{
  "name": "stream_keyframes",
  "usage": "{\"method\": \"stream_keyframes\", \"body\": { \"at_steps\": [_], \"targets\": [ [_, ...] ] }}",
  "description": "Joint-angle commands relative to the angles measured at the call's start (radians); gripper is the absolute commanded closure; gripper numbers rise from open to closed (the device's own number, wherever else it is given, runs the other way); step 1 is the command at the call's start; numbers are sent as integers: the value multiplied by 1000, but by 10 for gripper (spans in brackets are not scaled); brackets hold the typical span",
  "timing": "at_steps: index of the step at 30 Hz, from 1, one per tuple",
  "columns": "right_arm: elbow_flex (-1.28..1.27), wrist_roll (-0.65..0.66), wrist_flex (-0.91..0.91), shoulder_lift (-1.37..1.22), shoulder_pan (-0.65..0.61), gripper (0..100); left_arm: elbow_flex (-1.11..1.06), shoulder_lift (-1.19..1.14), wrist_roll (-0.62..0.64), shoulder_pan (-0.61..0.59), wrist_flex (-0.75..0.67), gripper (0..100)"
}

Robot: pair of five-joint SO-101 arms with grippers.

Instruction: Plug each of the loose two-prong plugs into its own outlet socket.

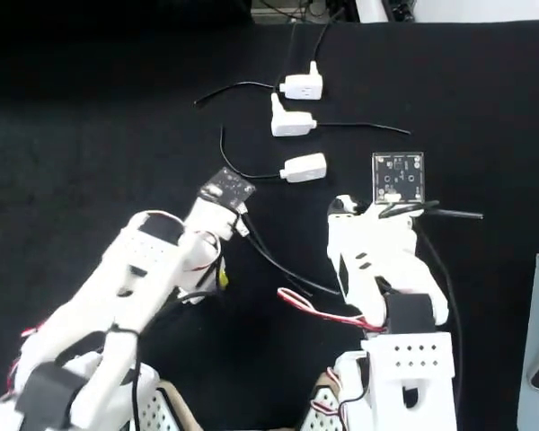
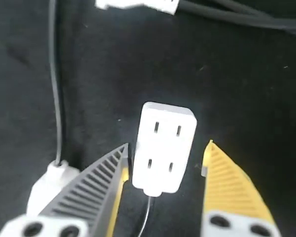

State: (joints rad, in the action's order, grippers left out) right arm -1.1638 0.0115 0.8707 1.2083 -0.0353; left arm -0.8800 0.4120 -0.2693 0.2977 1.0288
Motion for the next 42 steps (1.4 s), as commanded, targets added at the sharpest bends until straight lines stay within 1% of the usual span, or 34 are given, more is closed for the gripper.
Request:
{"method": "stream_keyframes", "body": {
  "at_steps": [1,7,12,16,19,22,24,29,33,37,42],
  "targets": [
    [18,6,-18,12,-63,986,13,149,2,-102,46,757],
    [18,6,-15,12,-192,986,-13,315,6,-294,97,761],
    [18,6,-14,10,-328,986,-94,440,12,-450,89,762],
    [19,6,-14,-18,-440,986,-162,551,64,-533,87,762],
    [44,2,-14,-108,-525,986,-217,634,86,-564,71,762],
    [85,-2,-18,-223,-588,986,-318,704,121,-573,-11,762],
    [105,-2,-21,-289,-640,986,-377,746,123,-579,-51,762],
    [119,-37,-109,-420,-747,986,-410,802,127,-661,-58,762],
    [147,-35,-153,-527,-755,986,-420,819,127,-674,-58,762],
    [194,-40,-155,-630,-755,986,-420,819,127,-676,-60,762],
    [229,-35,-198,-700,-753,986,-420,819,127,-676,-60,762]
  ]
}}
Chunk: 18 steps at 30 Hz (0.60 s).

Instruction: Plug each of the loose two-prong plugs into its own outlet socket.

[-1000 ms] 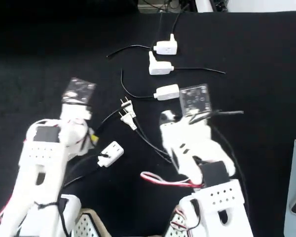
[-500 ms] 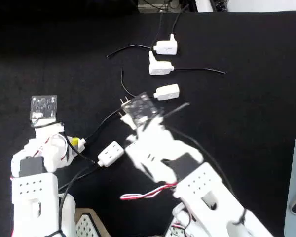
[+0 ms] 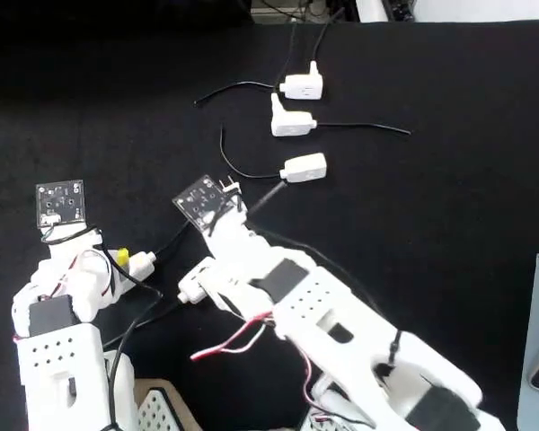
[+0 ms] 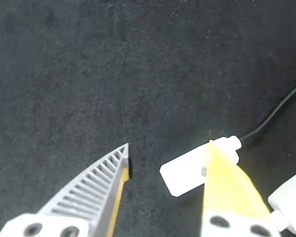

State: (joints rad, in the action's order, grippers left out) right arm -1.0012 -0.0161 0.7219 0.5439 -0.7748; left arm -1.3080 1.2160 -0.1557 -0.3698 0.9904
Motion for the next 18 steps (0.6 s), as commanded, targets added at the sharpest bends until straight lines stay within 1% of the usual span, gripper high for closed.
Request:
{"method": "stream_keyframes", "body": {
  "at_steps": [1,7,10,14,18],
  "targets": [
    [67,-8,-63,-44,-14,986,7,15,14,-8,-21,762],
    [71,-5,-77,-87,32,986,7,14,14,-8,-21,762],
    [71,12,-81,-113,35,986,7,14,14,-8,-20,762],
    [68,14,-141,-153,40,986,7,12,14,-8,-20,762],
    [65,14,-138,-177,40,986,7,12,14,-10,-20,762]
  ]
}}
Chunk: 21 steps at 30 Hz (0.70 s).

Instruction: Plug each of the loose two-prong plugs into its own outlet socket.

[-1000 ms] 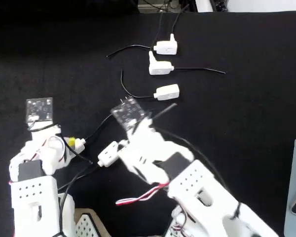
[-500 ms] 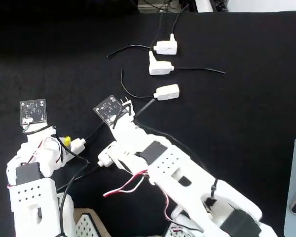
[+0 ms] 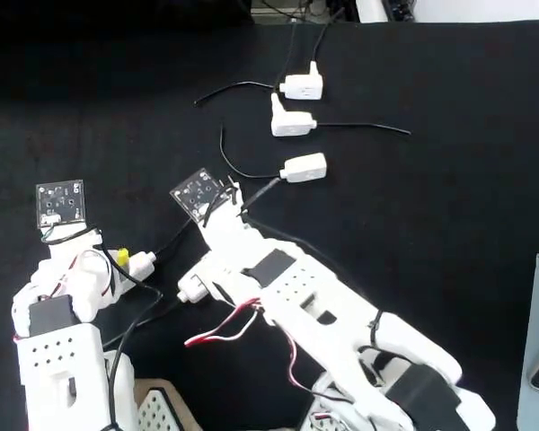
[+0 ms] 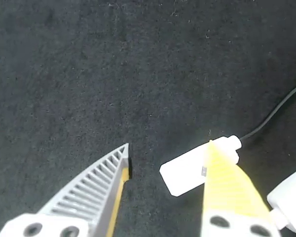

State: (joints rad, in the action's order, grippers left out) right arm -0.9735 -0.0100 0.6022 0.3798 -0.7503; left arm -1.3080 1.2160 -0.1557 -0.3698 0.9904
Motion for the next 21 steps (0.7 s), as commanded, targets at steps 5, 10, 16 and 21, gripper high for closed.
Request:
{"method": "stream_keyframes", "body": {
  "at_steps": [5,10,16,21],
  "targets": [
    [38,8,23,-21,11,986,7,12,14,-10,-20,762],
    [31,8,17,-53,11,986,-1,14,14,-8,-21,762],
    [35,9,15,-136,11,986,-2,14,14,-8,-21,762],
    [31,9,15,-145,9,986,-2,14,14,-8,-21,762]
  ]
}}
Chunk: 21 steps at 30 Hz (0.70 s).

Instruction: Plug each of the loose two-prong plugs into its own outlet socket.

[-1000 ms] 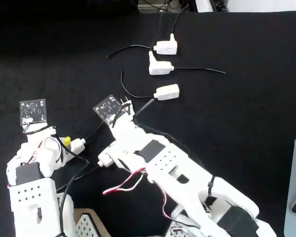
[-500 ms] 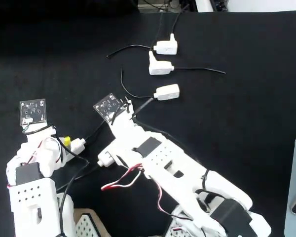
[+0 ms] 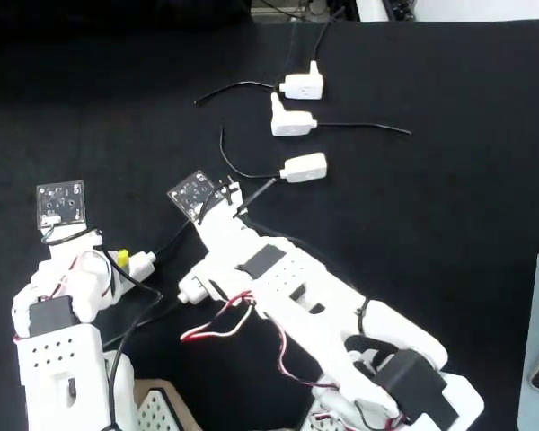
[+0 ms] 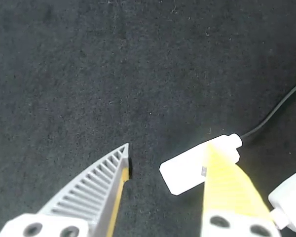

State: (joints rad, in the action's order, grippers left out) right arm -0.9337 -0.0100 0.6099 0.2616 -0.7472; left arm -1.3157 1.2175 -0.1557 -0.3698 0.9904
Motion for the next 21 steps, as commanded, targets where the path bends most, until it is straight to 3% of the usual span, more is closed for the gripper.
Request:
{"method": "stream_keyframes", "body": {
  "at_steps": [1,5,11,18,21],
  "targets": [
    [-8,9,8,-27,6,986,5,12,14,-8,-21,762],
    [2,9,14,-16,5,975,5,12,14,-7,-21,758],
    [76,0,196,88,-41,792,8,12,11,10,-14,757],
    [74,0,264,352,-43,855,56,14,9,15,-9,756],
    [31,2,316,489,-41,913,114,14,6,30,57,742]
  ]
}}
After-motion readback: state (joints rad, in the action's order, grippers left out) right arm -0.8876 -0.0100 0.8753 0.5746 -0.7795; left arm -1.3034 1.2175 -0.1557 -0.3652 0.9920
